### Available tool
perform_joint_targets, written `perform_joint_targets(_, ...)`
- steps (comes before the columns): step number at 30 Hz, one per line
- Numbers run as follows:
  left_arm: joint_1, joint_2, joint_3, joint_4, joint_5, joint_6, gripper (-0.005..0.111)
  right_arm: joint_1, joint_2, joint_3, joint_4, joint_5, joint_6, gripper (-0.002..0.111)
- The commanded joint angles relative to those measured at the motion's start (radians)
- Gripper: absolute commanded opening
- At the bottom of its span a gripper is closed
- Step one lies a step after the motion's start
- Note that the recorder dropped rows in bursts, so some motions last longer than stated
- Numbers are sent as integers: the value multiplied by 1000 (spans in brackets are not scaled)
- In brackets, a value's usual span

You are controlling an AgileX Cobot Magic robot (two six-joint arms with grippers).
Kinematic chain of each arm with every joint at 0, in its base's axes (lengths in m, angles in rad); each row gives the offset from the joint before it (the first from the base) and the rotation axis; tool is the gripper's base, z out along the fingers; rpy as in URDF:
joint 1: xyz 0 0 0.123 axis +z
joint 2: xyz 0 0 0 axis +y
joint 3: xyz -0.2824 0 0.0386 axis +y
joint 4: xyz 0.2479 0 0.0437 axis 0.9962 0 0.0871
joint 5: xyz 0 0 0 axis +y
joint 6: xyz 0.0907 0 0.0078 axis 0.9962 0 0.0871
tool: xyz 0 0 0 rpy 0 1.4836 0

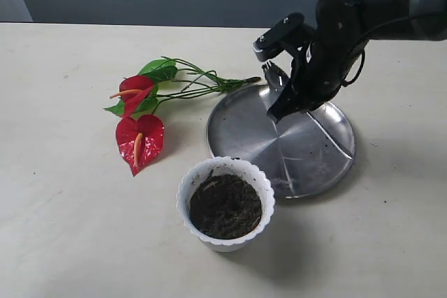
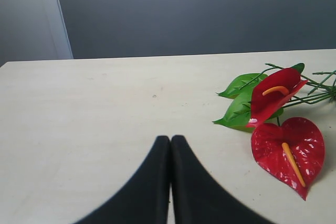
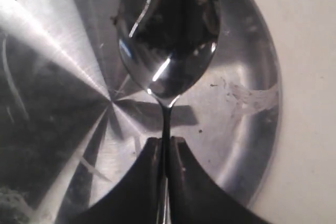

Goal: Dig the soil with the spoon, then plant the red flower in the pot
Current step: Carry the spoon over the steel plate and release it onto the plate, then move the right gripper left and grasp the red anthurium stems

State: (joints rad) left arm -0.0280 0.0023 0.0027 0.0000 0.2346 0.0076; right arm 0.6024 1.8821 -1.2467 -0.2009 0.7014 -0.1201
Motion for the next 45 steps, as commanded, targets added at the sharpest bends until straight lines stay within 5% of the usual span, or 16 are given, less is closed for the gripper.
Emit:
perform_joint_targets(1,-4,-2,-3,0,-2,-1,0,-23,73,-5,30,-76,-8,-1)
perform_joint_targets(11,-4,-2,-3,0,-2,-1,0,-55,156,-5,47,-123,-21,-1)
perform_joint_targets(15,-4,-2,-3,0,-2,-1,0,-55,156,-5,49,-153,-21,17)
perform_joint_targets(23,-4,-2,-3,0,-2,-1,0,-55,97,-5,120,-174,-39,19)
perform_joint_targets(30,-4,-2,-3,0,-2,-1,0,-55,9,-71,183,-197,-225,45)
perform_joint_targets(45,-4,-2,-3,0,-2,-1,0,-55,31,-194,235,-238,-753,45)
